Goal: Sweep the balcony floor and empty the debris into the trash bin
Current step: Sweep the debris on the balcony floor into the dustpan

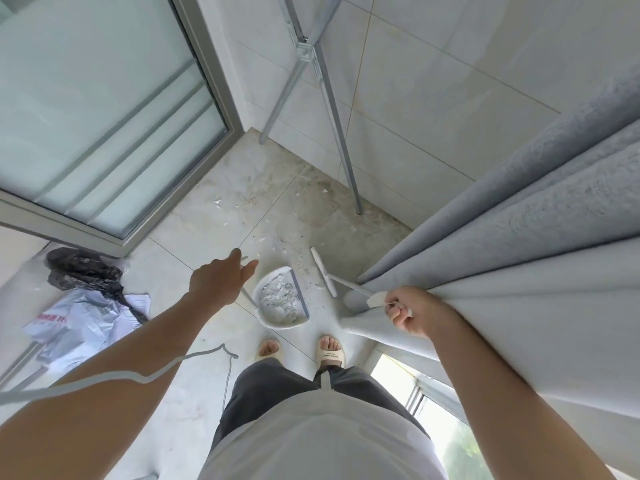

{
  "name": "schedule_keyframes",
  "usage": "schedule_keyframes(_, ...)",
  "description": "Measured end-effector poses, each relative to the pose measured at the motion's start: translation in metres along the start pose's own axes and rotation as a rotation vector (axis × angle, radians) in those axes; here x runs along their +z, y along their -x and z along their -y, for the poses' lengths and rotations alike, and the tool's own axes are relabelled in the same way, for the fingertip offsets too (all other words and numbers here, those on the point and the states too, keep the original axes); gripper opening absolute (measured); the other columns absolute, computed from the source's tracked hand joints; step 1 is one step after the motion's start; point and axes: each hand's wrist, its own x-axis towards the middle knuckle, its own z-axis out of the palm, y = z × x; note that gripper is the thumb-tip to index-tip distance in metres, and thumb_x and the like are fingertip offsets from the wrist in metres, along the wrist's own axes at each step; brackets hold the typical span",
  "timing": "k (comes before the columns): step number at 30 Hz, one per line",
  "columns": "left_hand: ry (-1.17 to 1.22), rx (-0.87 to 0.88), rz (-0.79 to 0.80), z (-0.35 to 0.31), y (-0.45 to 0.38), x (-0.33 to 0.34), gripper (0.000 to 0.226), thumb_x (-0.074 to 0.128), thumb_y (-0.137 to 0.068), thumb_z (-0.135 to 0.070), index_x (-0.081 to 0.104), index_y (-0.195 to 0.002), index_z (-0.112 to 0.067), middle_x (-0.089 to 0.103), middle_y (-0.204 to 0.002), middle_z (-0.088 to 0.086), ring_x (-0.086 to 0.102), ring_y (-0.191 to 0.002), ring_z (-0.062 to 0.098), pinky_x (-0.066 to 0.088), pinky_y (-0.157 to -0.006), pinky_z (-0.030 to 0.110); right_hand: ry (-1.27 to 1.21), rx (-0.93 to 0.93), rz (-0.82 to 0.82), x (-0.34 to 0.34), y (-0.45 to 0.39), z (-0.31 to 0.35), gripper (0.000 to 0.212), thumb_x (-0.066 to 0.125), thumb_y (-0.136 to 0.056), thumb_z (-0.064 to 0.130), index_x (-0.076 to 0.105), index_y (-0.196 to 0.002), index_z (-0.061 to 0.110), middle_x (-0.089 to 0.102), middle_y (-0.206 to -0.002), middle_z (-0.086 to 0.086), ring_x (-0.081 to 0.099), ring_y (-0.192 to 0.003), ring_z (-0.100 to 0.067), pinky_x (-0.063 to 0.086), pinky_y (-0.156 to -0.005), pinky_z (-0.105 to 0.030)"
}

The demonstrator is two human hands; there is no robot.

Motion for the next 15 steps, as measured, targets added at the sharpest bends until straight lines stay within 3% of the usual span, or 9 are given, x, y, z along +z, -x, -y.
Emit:
schedule_keyframes(3,-0.002,-0.01,-0.006,0.004,0.002,0.003,0.055,0.019,-0.097,-0.063,0.044,-0.112,-0.017,0.068,-0.096,0.013,0.065,-0.089,0.037,0.041,-0.07,0.036,-0.031,-0.01,0.055,-0.013,0.009,0.002,0.011,0.038,-0.094,0.001,0.049,-0.097,0.002,0.036,-0.066,-0.006,0.034,-0.027,-0.004,0.024,-0.024,-0.011)
schedule_keyframes(6,-0.026,-0.046,0.025,0.003,0.004,0.001,0.053,0.018,-0.098,-0.062,0.042,-0.111,-0.017,0.067,-0.099,0.012,0.064,-0.091,0.034,0.039,-0.071,0.036,0.052,-0.057,-0.014,0.004,0.001,-0.011,0.009,0.043,-0.089,-0.001,0.049,-0.088,0.005,0.041,-0.067,-0.008,0.036,-0.029,-0.008,0.024,-0.029,-0.012)
schedule_keyframes(10,-0.089,-0.115,0.082,0.001,0.005,-0.002,0.052,0.017,-0.097,-0.063,0.039,-0.112,-0.019,0.065,-0.105,0.011,0.059,-0.099,0.032,0.033,-0.077,0.038,0.11,-0.035,-0.069,0.037,-0.008,-0.036,0.015,0.042,-0.085,-0.003,0.053,-0.093,0.003,0.044,-0.077,-0.01,0.041,-0.039,-0.011,0.029,-0.035,-0.014)
schedule_keyframes(15,-0.089,-0.134,0.107,-0.007,0.008,0.002,0.057,0.017,-0.096,-0.066,0.041,-0.118,-0.02,0.063,-0.111,0.011,0.053,-0.104,0.032,0.031,-0.079,0.039,-0.048,0.056,0.077,0.012,-0.008,-0.039,0.012,0.039,-0.09,-0.002,0.045,-0.085,0.007,0.037,-0.067,-0.005,0.035,-0.03,-0.006,0.026,-0.026,-0.012)
